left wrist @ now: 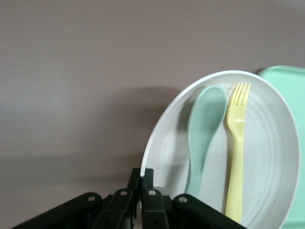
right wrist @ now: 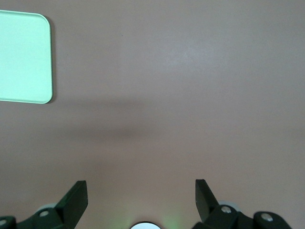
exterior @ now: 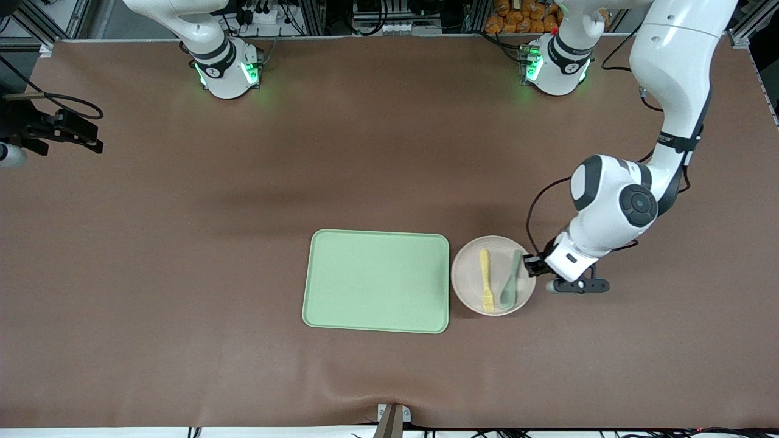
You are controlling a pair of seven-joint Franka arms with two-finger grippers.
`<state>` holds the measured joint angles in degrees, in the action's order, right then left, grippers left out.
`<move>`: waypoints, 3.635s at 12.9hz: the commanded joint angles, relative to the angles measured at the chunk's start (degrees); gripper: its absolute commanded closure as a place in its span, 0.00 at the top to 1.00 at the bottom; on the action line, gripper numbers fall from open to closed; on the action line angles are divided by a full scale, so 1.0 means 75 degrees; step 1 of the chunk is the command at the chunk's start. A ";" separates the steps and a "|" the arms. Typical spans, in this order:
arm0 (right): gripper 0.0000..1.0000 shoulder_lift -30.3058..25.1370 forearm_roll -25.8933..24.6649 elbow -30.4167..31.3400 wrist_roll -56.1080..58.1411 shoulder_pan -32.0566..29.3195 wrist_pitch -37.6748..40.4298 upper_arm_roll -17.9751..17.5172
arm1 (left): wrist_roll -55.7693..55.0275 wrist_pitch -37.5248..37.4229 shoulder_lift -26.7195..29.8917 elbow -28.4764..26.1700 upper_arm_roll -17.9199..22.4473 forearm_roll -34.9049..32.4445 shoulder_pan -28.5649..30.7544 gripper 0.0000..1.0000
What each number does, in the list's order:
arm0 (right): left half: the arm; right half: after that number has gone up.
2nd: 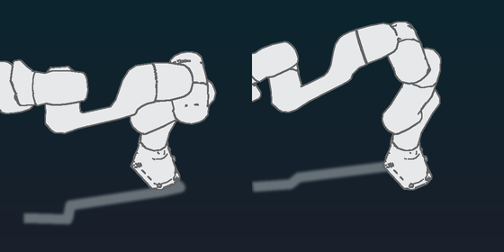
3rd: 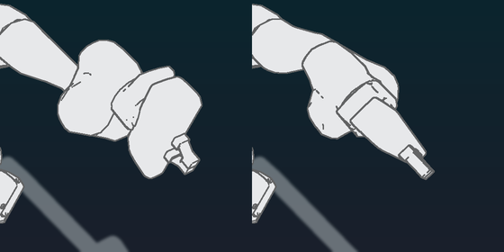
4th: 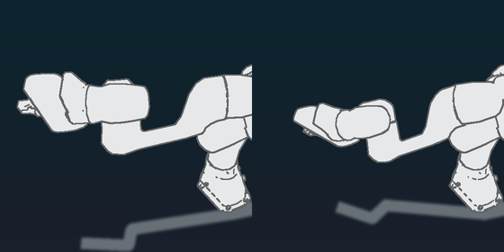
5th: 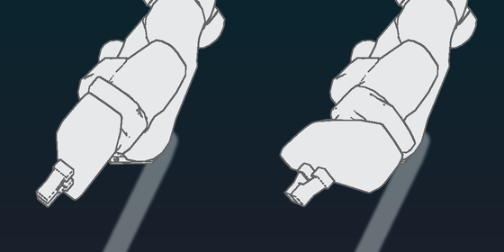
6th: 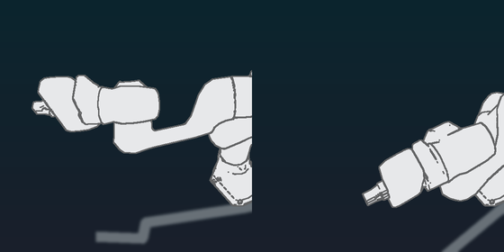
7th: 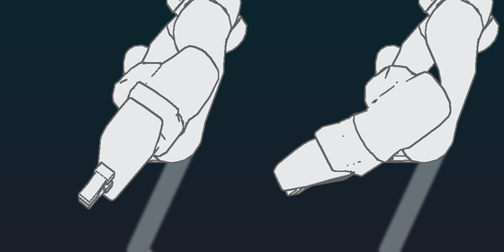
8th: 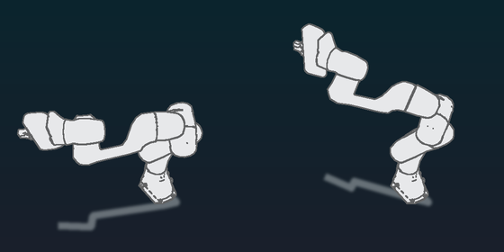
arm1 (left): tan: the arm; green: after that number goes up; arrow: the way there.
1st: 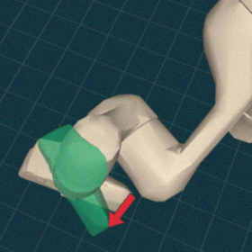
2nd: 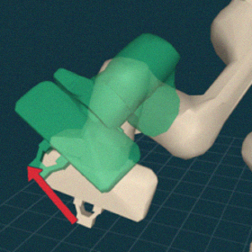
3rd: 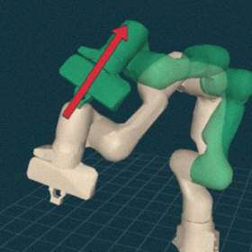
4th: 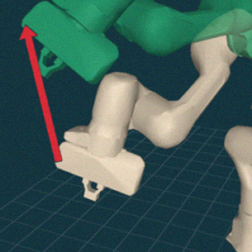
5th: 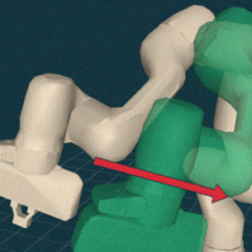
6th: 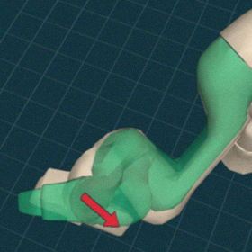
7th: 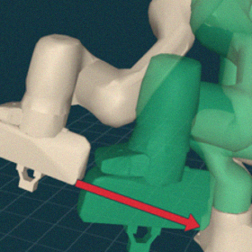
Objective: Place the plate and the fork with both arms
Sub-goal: 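Carry the plate onto the green tray and lower it with the left gripper, then open the left gripper and raise it away from the plate, then retract the left gripper while the right gripper reaches the yellow fork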
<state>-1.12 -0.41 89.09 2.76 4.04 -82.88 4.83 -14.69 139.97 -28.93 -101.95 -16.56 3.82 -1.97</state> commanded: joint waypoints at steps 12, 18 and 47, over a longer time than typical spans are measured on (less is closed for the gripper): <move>1.00 -0.0003 0.0020 0.0028 0.0054 0.0012 -0.0024 0.0001 | -0.1861 0.0858 -0.2681 0.2449 0.0262 0.0029 -0.1998 0.00; 1.00 0.0160 0.0043 0.0040 0.0054 0.0012 -0.0082 0.0001 | -0.2329 0.1177 -0.2882 0.2484 0.0274 0.0018 -0.2209 0.99; 1.00 0.5758 0.2200 -0.1646 -0.1406 0.3583 -0.6064 0.0012 | -0.0225 -0.7190 0.3809 0.2391 0.1445 -0.0545 -0.0452 1.00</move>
<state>34.54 15.17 83.95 -2.62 27.02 -123.71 3.98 -20.46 86.43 -2.55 -82.62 -7.67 -1.52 -5.22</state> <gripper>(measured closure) 0.000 0.000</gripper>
